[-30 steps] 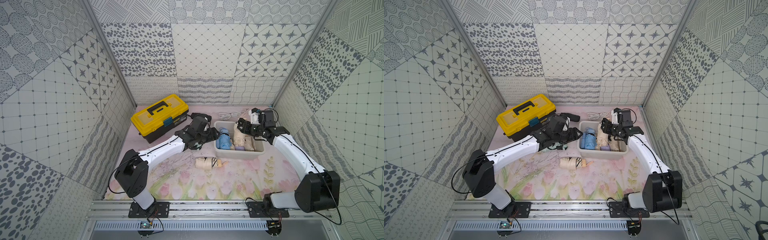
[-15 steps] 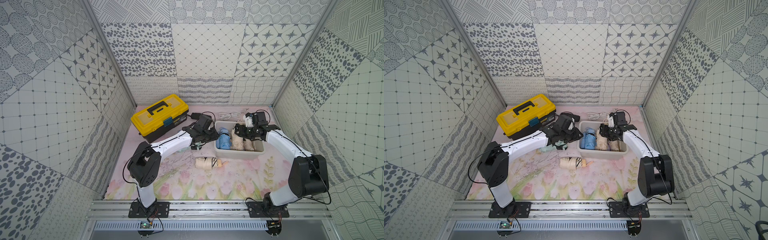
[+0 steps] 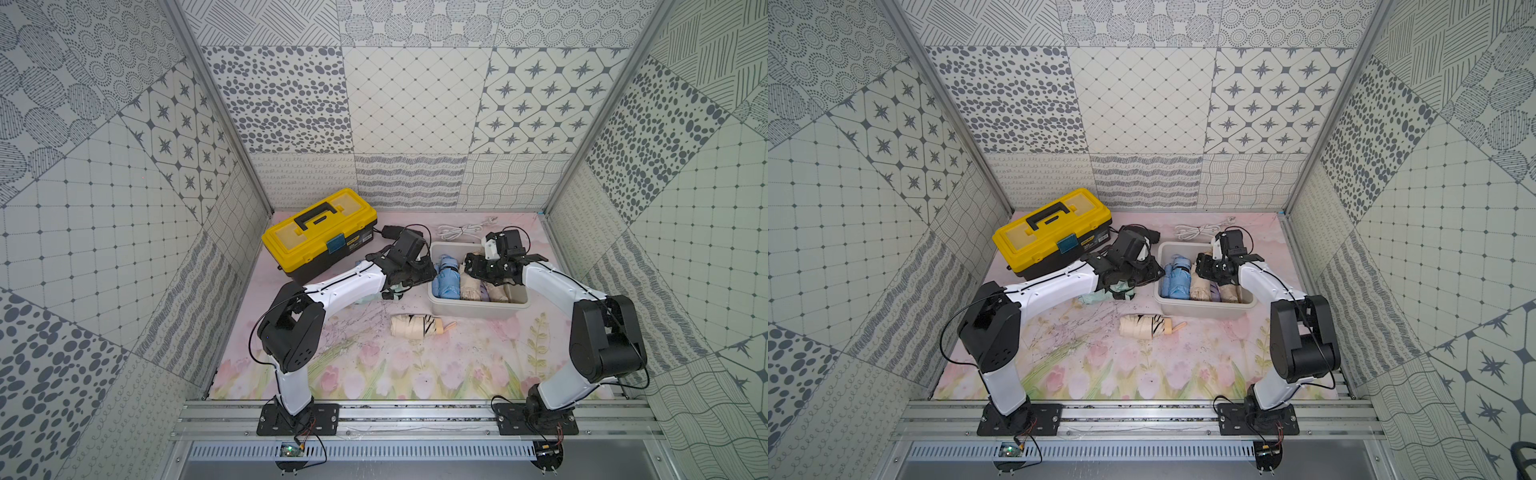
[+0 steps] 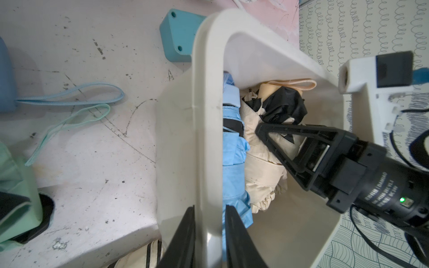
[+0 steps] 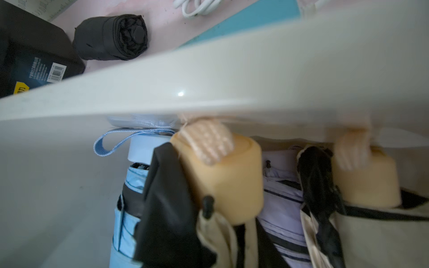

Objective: Put the umbrella into the storage box
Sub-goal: Place the umbrella in the storage box.

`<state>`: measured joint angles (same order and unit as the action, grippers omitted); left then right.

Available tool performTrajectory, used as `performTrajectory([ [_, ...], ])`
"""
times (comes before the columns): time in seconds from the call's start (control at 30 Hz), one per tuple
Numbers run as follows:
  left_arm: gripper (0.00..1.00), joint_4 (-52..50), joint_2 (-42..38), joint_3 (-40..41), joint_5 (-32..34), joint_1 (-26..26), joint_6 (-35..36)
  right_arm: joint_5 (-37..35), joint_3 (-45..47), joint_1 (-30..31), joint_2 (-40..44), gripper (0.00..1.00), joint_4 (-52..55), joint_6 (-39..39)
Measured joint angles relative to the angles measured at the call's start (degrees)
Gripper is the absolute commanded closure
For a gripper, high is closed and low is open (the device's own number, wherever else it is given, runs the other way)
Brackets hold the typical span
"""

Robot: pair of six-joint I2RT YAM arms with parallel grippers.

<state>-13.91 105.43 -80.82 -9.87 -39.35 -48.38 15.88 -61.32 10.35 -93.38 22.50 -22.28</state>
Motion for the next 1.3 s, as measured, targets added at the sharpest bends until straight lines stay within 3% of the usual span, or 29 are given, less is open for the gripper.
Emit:
performTrajectory([
  [0.07,0.68,0.0,-0.09,0.0,0.02,-0.04,0.0,-0.55,0.35,0.2,-0.11,0.31,-0.59,-0.2],
  [0.13,0.54,0.02,-0.31,0.0,-0.07,-0.17,0.28,-1.42,0.44,0.2,-0.11,0.23,-1.31,-0.55],
  [0.2,0.41,0.02,-0.76,0.0,-0.22,-0.33,0.55,-2.47,0.46,0.2,0.15,0.18,-2.32,-0.57],
  [0.3,0.32,0.02,-2.19,0.04,-0.02,-0.37,1.38,-3.91,0.52,0.2,2.03,0.14,-2.58,-0.07],
  [0.43,0.31,0.31,-5.7,1.46,1.03,-0.09,4.11,-5.2,0.55,0.2,7.87,0.12,-1.9,0.72],
  [0.63,0.3,1.05,-14.25,7.85,2.03,0.63,13.81,-5.62,2.29,0.17,19.45,0.12,-1.05,1.68],
  [0.97,0.25,-0.33,-25.79,20.9,-2.47,0.9,42.1,-1.27,11.82,0.2,35.23,0.13,1.33,1.2],
  [1.3,0.19,-6.67,-26.62,27.04,-5.64,0.83,69.22,-0.11,18.84,0.2,52.22,0.14,6.6,-1.97],
])
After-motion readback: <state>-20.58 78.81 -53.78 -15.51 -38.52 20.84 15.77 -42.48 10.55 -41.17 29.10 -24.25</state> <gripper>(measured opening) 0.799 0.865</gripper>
